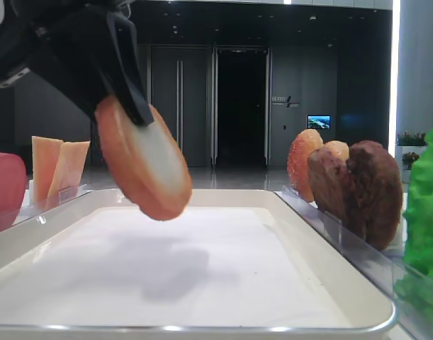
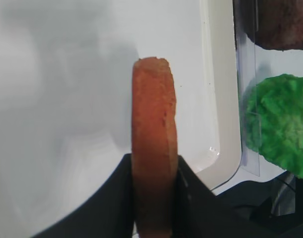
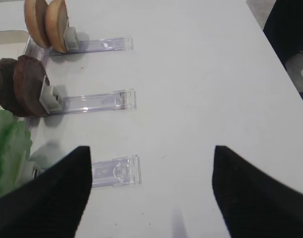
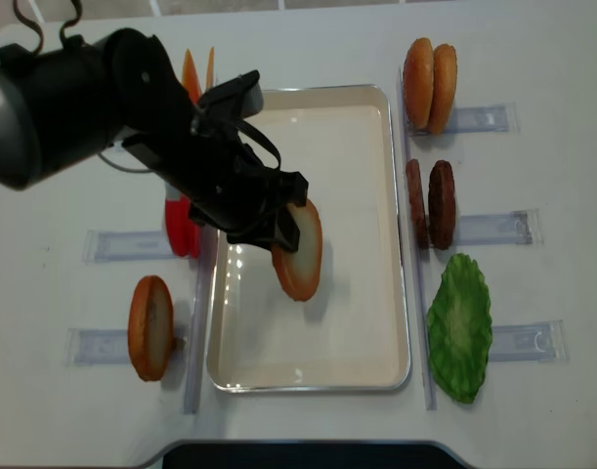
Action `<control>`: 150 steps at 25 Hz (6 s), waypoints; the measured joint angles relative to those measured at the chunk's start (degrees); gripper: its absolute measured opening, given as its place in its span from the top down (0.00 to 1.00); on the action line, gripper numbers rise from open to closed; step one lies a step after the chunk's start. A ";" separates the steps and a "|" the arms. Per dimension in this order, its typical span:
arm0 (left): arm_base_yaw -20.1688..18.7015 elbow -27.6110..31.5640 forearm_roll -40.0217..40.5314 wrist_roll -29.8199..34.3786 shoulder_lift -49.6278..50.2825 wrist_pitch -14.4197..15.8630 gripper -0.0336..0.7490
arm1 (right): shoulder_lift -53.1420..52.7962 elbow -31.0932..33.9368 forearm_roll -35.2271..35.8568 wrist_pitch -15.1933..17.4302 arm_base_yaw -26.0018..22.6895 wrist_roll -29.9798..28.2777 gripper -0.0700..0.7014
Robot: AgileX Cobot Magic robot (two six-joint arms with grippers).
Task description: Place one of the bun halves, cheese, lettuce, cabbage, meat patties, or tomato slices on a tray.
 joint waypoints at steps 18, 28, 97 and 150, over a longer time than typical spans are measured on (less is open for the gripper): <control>-1.23 -0.11 -10.08 11.18 9.55 -3.76 0.77 | 0.00 0.00 0.00 0.00 0.00 0.00 0.24; -1.23 -0.42 -11.23 11.43 10.52 -4.86 0.78 | 0.00 0.00 0.00 0.00 0.00 0.00 0.24; -1.34 -9.57 24.72 -9.97 -2.12 24.83 0.15 | 0.00 0.00 0.00 0.00 0.00 0.00 0.24; 27.38 -7.47 37.00 -4.89 -17.85 26.07 0.15 | 0.00 0.00 0.00 0.00 0.00 0.00 0.24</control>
